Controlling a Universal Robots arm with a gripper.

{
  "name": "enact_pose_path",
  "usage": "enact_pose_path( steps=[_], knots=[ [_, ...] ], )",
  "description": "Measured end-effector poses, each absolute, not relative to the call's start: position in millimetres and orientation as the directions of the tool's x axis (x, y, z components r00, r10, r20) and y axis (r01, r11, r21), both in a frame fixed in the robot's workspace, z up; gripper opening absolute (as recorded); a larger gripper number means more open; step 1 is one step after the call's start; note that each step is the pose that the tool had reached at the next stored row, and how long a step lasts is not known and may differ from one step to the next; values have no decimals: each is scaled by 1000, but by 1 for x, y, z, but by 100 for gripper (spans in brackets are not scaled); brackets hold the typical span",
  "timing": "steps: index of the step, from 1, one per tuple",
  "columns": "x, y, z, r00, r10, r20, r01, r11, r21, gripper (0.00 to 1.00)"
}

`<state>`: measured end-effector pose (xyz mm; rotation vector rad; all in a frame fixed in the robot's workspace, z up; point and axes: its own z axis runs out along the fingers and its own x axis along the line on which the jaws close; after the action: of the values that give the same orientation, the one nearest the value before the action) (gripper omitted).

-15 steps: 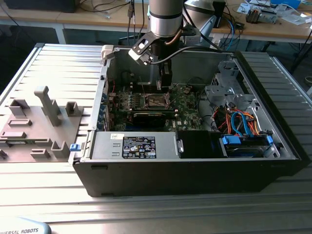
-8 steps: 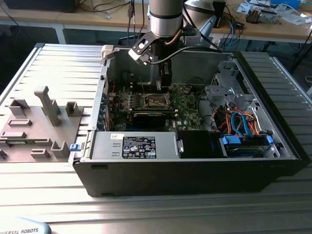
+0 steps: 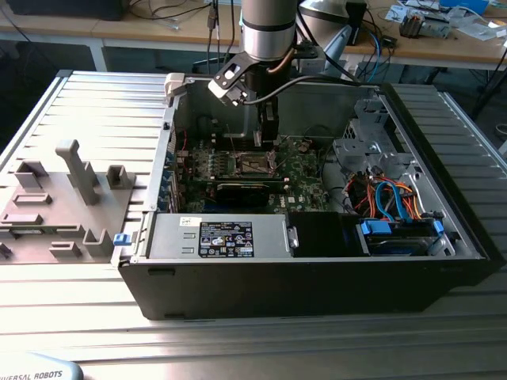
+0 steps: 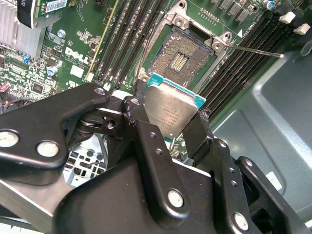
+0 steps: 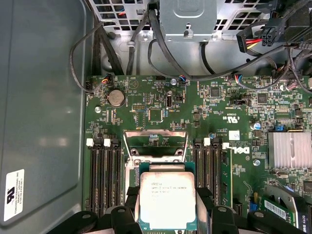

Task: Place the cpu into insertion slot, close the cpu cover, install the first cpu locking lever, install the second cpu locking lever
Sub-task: 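Place the cpu into insertion slot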

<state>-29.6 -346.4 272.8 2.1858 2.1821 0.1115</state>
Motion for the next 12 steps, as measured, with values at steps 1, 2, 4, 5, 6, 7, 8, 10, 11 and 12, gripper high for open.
enact_pose_path(
  steps=[1, 2, 4, 5, 6, 7, 8, 10, 11, 12],
  knots=[
    [-30, -346, 273, 1, 1000, 15, 996, -2, 87, 54],
    [-30, -346, 273, 1, 1000, 15, 996, -2, 87, 54],
    [-30, -346, 273, 1, 1000, 15, 996, -3, 87, 54],
    [-30, -346, 273, 1, 1000, 15, 996, -3, 87, 54],
    [-30, -346, 273, 2, 1000, 15, 996, -3, 87, 54],
    [-30, -346, 273, 2, 1000, 15, 996, -4, 87, 54],
    [-30, -346, 273, 3, 1000, 15, 996, -4, 87, 54],
    [-30, -346, 272, 6, 1000, 15, 996, -7, 87, 54],
    [-30, -346, 272, 9, 1000, 15, 996, -11, 87, 54],
    [-30, -346, 272, 14, 1000, 15, 996, -15, 87, 54]
  ],
)
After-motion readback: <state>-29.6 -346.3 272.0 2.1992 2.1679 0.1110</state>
